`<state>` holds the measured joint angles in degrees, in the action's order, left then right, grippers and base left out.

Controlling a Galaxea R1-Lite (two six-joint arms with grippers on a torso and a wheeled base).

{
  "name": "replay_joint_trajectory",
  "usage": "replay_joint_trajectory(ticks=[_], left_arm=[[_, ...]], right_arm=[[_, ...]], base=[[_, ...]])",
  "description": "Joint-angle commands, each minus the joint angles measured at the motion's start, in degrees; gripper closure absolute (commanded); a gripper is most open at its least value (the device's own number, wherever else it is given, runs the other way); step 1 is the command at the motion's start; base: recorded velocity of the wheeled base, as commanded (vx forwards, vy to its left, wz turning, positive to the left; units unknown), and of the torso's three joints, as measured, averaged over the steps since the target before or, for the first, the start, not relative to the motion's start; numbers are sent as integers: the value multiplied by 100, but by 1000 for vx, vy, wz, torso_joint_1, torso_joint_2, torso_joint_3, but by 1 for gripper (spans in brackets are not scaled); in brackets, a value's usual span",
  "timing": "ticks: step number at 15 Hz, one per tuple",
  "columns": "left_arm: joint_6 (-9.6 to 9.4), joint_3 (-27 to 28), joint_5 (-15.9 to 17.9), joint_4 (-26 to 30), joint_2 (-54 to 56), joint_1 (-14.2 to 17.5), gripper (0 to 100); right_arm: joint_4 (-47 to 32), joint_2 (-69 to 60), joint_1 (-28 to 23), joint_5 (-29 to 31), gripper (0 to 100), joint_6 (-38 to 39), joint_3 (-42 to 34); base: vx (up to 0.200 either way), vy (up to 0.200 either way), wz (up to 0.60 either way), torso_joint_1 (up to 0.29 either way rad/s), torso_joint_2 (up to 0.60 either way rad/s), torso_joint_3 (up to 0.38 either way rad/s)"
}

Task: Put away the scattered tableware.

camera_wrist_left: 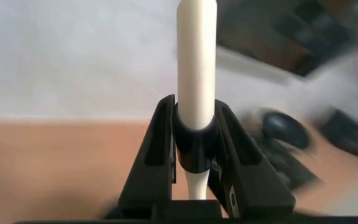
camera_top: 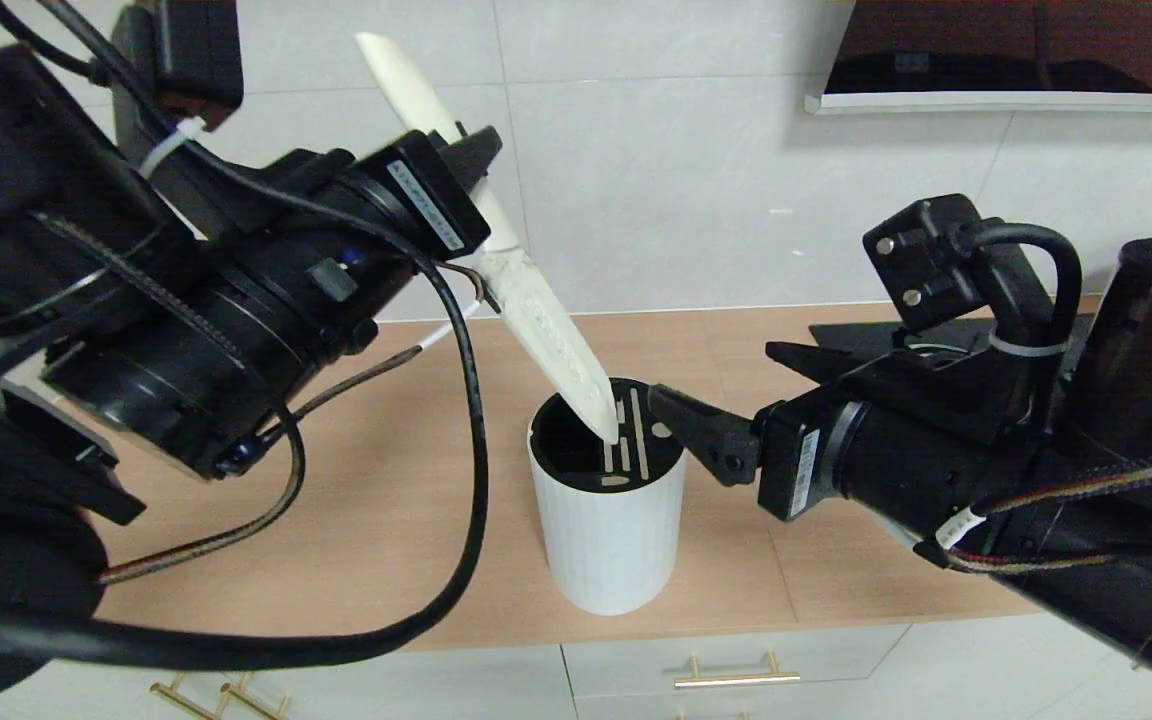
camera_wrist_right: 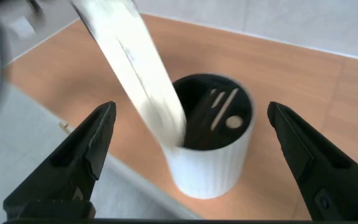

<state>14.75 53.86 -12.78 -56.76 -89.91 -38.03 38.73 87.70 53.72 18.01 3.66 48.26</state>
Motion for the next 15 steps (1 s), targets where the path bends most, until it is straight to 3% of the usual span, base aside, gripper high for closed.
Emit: replay_joint_trajectory(ticks=[1, 2, 3, 4, 5, 7, 8, 9, 10, 11, 12, 13, 15], left_arm=[[-218, 151, -32, 7, 140, -2, 100], [-587, 151, -50, 7, 140, -2, 100], [-833, 107, -296, 16, 140, -11, 100], [-869, 90, -419, 16, 140, -20, 100], [-948, 90, -981, -11, 17, -134, 100], [-948, 213, -1034, -107, -132, -187, 100], [-1027, 239, -1043, -195, -247, -196, 100], [-1238, 204, -1087, -336, -352, -248, 100], [-1264, 195, -1087, -371, -370, -257, 100], [-1554, 134, -1271, -793, -625, -380, 100], [-1695, 186, -1596, -854, -774, -442, 100], [-1739, 283, -1869, -863, -871, -494, 100], [-1748, 336, -2027, -854, -950, -591, 100]], right_arm=[[3, -121, -134, -8, 0, -5, 8], [3, -130, -187, -8, 0, -5, 8], [3, -130, -204, 1, 0, -5, -1], [-6, -130, -204, 1, 0, -5, -1], [3, -95, -301, 1, 0, -5, -10], [-6, -78, -310, -8, 0, -5, -10], [-6, -60, -310, -8, 0, -5, -10], [-6, -42, -319, -8, 0, -5, -10], [-6, -42, -319, -8, 0, -5, -10], [-6, -34, -354, -8, 0, -5, -10], [-6, -16, -389, -16, 0, -5, -10], [3, 19, -389, -16, 0, -5, -10], [3, 46, -389, -16, 0, -5, -19]], base=[[0, 0, 0, 0, 0, 0], [0, 0, 0, 0, 0, 0], [0, 0, 0, 0, 0, 0], [0, 0, 0, 0, 0, 0], [0, 0, 0, 0, 0, 0], [0, 0, 0, 0, 0, 0], [0, 0, 0, 0, 0, 0], [0, 0, 0, 0, 0, 0], [0, 0, 0, 0, 0, 0], [0, 0, 0, 0, 0, 0], [0, 0, 0, 0, 0, 0], [0, 0, 0, 0, 0, 0], [0, 0, 0, 0, 0, 0]])
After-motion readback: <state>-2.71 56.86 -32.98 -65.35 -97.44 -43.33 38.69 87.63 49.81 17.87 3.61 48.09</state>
